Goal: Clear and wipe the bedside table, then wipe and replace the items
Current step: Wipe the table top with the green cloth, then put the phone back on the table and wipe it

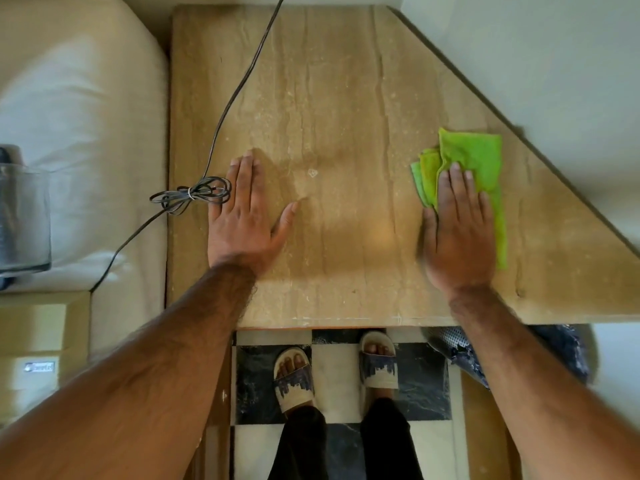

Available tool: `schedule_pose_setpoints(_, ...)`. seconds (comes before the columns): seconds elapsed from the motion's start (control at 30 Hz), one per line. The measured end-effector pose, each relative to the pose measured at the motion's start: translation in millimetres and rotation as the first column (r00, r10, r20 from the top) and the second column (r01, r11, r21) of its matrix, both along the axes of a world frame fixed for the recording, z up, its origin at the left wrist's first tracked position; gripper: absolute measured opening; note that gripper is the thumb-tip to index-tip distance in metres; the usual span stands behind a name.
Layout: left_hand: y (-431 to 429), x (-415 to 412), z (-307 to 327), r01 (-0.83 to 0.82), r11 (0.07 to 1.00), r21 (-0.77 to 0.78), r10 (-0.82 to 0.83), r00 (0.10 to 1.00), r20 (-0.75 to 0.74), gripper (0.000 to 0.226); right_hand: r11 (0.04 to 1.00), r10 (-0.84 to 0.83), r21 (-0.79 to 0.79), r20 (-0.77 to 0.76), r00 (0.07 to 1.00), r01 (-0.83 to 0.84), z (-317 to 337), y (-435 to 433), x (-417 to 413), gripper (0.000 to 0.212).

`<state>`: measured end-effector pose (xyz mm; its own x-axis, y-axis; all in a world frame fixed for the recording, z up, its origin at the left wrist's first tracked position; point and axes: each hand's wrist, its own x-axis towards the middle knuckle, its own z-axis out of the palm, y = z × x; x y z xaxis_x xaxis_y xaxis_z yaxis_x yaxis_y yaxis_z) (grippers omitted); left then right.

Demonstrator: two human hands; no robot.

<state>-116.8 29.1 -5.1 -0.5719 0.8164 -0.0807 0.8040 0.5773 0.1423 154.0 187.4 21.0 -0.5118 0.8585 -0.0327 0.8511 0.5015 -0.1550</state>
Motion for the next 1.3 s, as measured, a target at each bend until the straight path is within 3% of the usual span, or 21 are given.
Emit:
schedule_pose_setpoints(0.1, -0.9, 0.4, 1.4, 0.006, 1.000, -0.006, -0.006, 1.000, -0.001, 0.088, 1.000, 0.006, -0.014, -0.034, 0.999, -0.007, -1.7, 3.1, 1.9, 0.063)
schedule_pose_setpoints(0.17, 4.3, 1.6, 6.5, 0.002, 1.000, -0.025, -0.001, 0.999, 0.035, 0.086, 0.997, -0.035, -0.077, -0.145, 0.989, 0.024, 3.0, 1.7, 1.8, 0.067)
schedule_pose_setpoints(0.27, -3.8, 3.4, 25.9, -0.065, 0.998, 0.007, 0.063, 0.978, 0.197, 0.078, 0.948, -0.221, -0.311, -0.504, 0.835, 0.064, 19.6, -25.4, -15.0, 0.072)
schedule_pose_setpoints(0.37, -45.5, 25.1, 54.7, -0.260, 0.950, 0.171, 0.169, 0.893, 0.418, 0.057, 0.867, -0.288, -0.493, -0.616, 0.733, -0.074, 40.3, -86.1, -41.3, 0.073)
schedule_pose_setpoints(0.47, -112.2, 45.5, 95.7, -0.442, 0.845, 0.300, 0.278, 0.844, 0.458, 0.047, 0.645, -0.373, -0.725, -0.576, 0.727, -0.244, 57.8, -158.4, -74.9, 0.050)
schedule_pose_setpoints(0.53, -166.8, 35.1, 121.4, -0.461, 0.787, 0.410, 0.353, 0.881, 0.315, 0.040, 0.484, -0.369, -0.812, -0.528, 0.765, -0.327, 59.2, -206.5, -102.3, 0.027)
schedule_pose_setpoints(0.63, -250.7, -7.3, 145.0, -0.340, 0.786, 0.516, 0.418, 0.908, -0.039, 0.035, 0.225, -0.314, -0.894, -0.443, 0.839, -0.388, 66.3, -268.3, -145.6, 0.028)
schedule_pose_setpoints(0.7, -297.7, -37.4, 149.2, -0.431, 0.771, 0.469, 0.521, 0.850, -0.074, 0.038, 0.067, -0.294, -0.915, -0.399, 0.869, -0.398, 75.1, -300.8, -174.0, 0.035)
schedule_pose_setpoints(0.73, -314.6, -49.1, 148.0, -0.548, 0.714, 0.435, 0.610, 0.792, -0.004, 0.040, 0.042, -0.287, -0.921, -0.383, 0.878, -0.388, 78.5, -311.4, -186.2, 0.037)
schedule_pose_setpoints(0.8, -333.8, -63.0, 144.1, -0.827, 0.473, 0.304, 0.767, 0.556, 0.321, 0.050, 0.092, -0.267, -0.936, -0.352, 0.897, -0.340, 81.8, -324.0, -208.3, 0.041)
schedule_pose_setpoints(0.83, -339.7, -65.6, 140.6, -0.909, 0.362, 0.207, 0.764, 0.416, 0.493, 0.057, 0.132, -0.255, -0.943, -0.331, 0.909, -0.306, 82.5, -325.9, -216.2, 0.043)
schedule_pose_setpoints(0.9, -345.5, -65.8, 138.1, -0.963, 0.265, 0.057, 0.702, 0.233, 0.673, 0.077, 0.173, -0.250, -0.952, -0.291, 0.923, -0.253, 82.3, -326.2, -223.6, 0.042)
schedule_pose_setpoints(1.0, -343.7, -54.0, 141.7, -0.949, 0.315, 0.009, 0.634, 0.218, 0.742, 0.100, 0.118, -0.314, -0.967, -0.254, 0.915, -0.227, 80.7, -321.3, -213.3, 0.040)
schedule_pose_setpoints(1.1, -325.1, -27.0, 147.6, -0.926, 0.377, 0.031, 0.532, 0.244, 0.811, 0.094, 0.023, -0.431, -0.974, -0.214, 0.877, -0.226, 80.1, -295.5, -186.3, 0.030)
schedule_pose_setpoints(1.17, -302.1, -6.5, 148.5, -0.913, 0.401, 0.076, 0.455, 0.270, 0.849, 0.082, -0.036, -0.566, -0.967, -0.189, 0.802, -0.253, 84.0, -266.9, -163.2, 0.026)
schedule_pose_setpoints(1.3, -222.8, 26.9, 153.1, -0.889, 0.428, 0.163, 0.346, 0.327, 0.879, 0.053, 0.063, -0.791, -0.972, -0.188, 0.582, -0.227, 103.0, -205.8, -128.6, 0.018)
